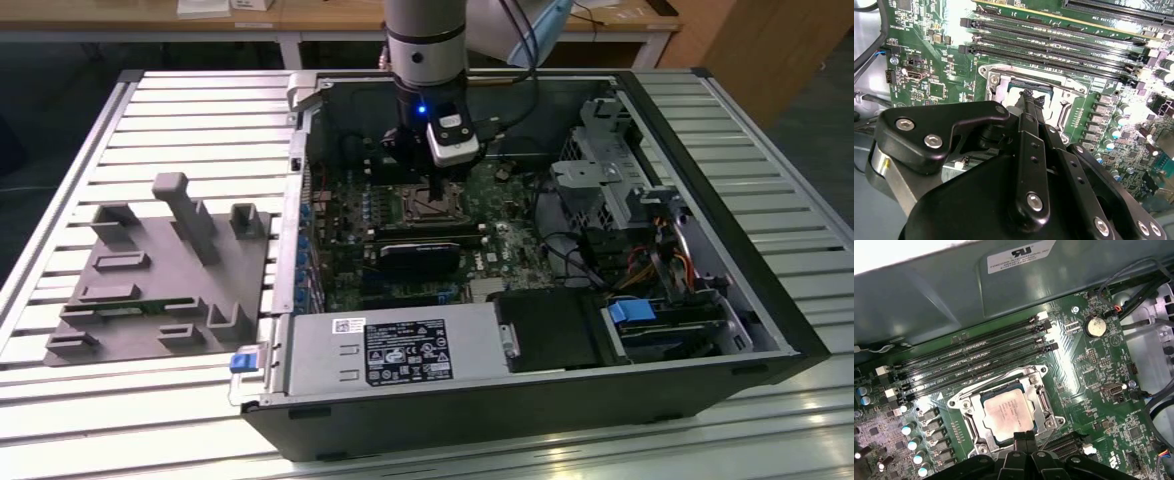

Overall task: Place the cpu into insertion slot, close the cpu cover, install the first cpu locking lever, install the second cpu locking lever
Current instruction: 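Install the second cpu locking lever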

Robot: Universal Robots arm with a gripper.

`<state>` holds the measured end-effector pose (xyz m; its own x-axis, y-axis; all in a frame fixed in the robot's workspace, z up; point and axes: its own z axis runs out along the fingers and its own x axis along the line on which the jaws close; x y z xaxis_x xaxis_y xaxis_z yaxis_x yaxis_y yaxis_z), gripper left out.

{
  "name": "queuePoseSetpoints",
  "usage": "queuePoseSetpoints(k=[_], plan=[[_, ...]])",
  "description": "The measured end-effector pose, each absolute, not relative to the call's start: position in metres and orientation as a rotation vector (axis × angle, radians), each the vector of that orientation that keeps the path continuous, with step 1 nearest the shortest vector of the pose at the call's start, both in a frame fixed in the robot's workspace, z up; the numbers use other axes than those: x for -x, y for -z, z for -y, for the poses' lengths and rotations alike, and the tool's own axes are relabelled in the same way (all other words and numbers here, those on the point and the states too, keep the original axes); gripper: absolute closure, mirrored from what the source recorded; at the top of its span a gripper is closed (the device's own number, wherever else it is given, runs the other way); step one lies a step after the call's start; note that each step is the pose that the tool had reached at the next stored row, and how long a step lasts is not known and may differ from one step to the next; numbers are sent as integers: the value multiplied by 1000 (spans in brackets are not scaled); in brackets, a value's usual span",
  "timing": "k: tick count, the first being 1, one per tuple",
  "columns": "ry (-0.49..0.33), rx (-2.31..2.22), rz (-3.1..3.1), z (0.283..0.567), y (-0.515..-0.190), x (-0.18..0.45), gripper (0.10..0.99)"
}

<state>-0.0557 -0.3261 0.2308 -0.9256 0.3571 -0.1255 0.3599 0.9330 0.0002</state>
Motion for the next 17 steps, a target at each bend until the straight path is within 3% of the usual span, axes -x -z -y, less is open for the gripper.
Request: queuePoseSetpoints(k=[17], plan=[[34, -553, -2966, 333, -237, 56, 984]])
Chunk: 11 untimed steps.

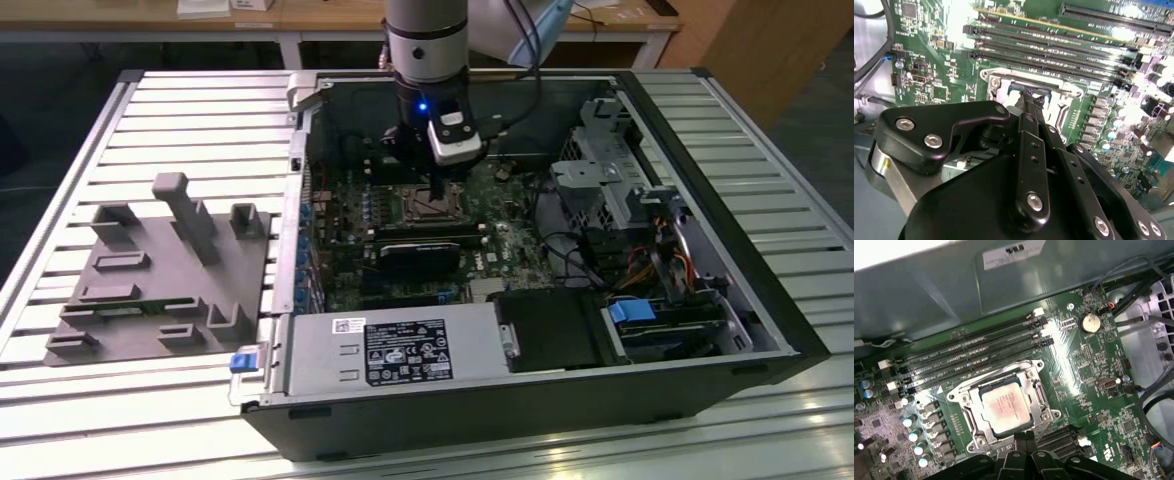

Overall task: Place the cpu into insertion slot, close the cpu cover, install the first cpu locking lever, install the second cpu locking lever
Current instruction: 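Install the second cpu locking lever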

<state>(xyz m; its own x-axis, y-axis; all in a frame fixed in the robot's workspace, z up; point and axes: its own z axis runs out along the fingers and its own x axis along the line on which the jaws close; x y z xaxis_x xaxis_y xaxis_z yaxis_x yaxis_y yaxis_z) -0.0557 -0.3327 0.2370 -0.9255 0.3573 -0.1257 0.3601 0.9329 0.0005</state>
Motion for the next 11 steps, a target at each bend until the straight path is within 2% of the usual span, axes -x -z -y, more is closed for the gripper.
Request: queuePoseSetpoints(k=[11], plan=[[41, -557, -2989, 348, -236, 56, 984]])
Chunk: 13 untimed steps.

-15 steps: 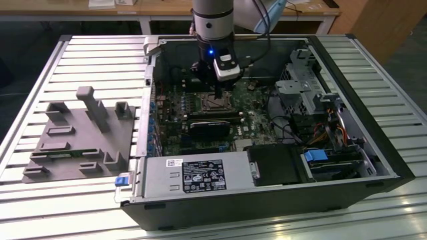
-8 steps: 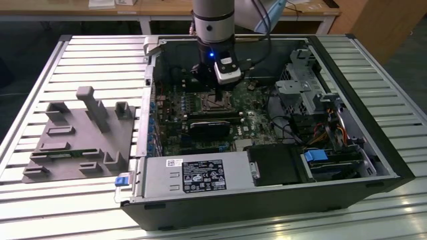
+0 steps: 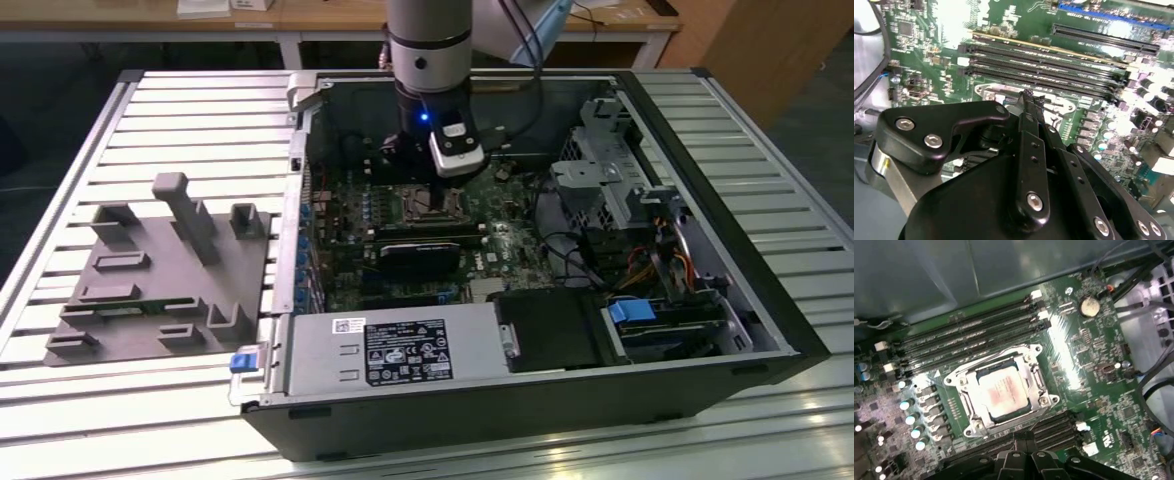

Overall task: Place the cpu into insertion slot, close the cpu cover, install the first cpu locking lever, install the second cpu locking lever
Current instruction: 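Install the second cpu locking lever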

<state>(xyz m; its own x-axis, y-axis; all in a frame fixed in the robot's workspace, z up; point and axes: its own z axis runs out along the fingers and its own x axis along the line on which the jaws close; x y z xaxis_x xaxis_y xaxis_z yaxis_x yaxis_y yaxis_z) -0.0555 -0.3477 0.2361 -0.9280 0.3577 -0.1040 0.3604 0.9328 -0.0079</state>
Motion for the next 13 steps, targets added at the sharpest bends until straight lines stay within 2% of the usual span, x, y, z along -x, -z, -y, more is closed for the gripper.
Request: queuePoseSetpoints(k=[5, 13], plan=[[63, -567, -3060, 348, -235, 56, 984], [55, -557, -3055, 351, -235, 56, 984]])
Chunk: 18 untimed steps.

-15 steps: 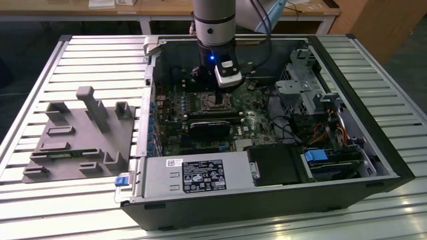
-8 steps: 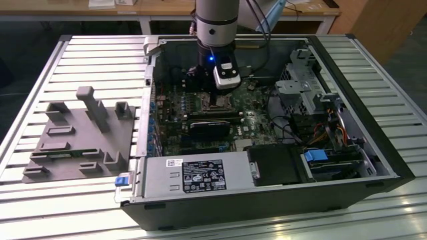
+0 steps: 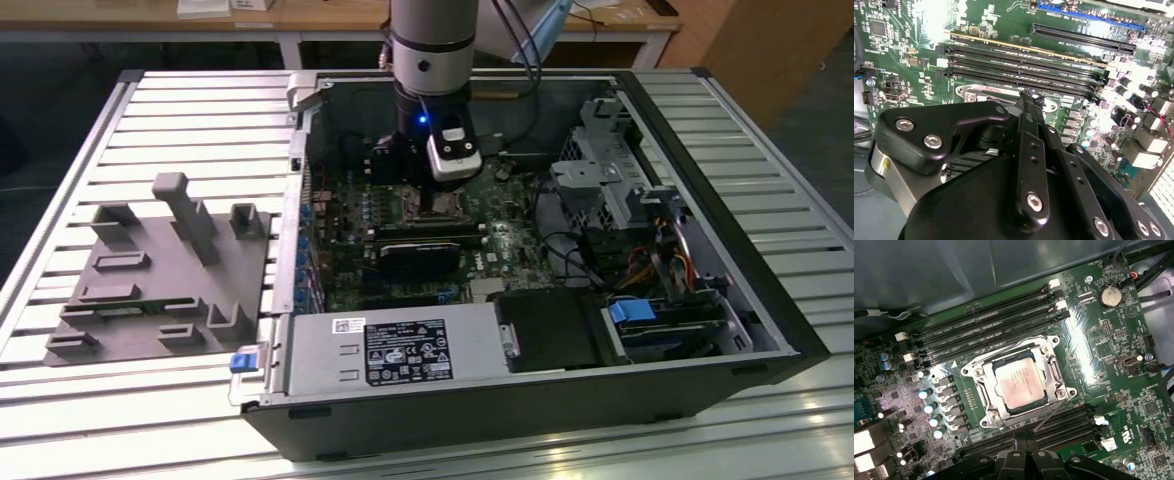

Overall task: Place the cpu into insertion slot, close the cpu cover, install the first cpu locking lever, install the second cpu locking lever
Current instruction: 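Install the second cpu locking lever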

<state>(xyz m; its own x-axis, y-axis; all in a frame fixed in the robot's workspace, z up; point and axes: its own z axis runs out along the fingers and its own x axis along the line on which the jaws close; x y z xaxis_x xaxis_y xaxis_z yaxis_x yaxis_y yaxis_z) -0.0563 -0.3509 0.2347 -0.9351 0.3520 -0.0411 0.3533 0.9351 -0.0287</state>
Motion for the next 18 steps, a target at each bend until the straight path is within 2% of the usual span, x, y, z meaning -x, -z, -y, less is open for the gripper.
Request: queuePoseSetpoints(k=[18], plan=[[-68, -519, -3042, 363, -225, 64, 984]])
